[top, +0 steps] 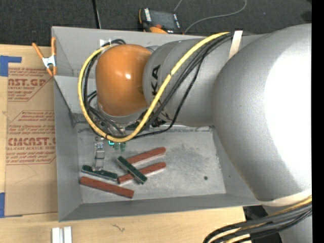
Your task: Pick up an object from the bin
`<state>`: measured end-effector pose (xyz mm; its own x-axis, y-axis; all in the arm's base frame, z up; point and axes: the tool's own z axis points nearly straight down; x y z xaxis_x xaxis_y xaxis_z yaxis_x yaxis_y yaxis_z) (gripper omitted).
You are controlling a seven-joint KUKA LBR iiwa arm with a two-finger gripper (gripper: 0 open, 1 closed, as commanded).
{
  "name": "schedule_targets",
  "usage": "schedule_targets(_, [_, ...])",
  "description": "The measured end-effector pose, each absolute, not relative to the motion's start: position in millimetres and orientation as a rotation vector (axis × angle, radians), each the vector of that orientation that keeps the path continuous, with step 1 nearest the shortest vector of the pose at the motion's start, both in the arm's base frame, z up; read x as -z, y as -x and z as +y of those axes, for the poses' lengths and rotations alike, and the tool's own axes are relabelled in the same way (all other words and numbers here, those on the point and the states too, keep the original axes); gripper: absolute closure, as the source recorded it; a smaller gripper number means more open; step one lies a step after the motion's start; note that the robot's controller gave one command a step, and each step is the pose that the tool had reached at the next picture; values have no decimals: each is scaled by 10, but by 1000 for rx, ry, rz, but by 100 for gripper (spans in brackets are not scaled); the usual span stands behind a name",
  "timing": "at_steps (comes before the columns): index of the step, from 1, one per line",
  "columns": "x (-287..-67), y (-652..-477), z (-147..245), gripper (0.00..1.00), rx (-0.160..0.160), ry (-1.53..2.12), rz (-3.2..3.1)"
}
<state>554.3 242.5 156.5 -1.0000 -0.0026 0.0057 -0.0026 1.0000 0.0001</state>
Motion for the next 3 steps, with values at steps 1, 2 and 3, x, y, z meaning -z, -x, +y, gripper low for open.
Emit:
schedule_targets(1, [-646, -5003, 2364, 0, -3, -82, -3130])
schedule_targets(2, [-693, -5043, 2369, 100, 2, -79, -3140])
schedule_targets(3, [-2449, -5372, 2337, 100, 7, -51, -3151])
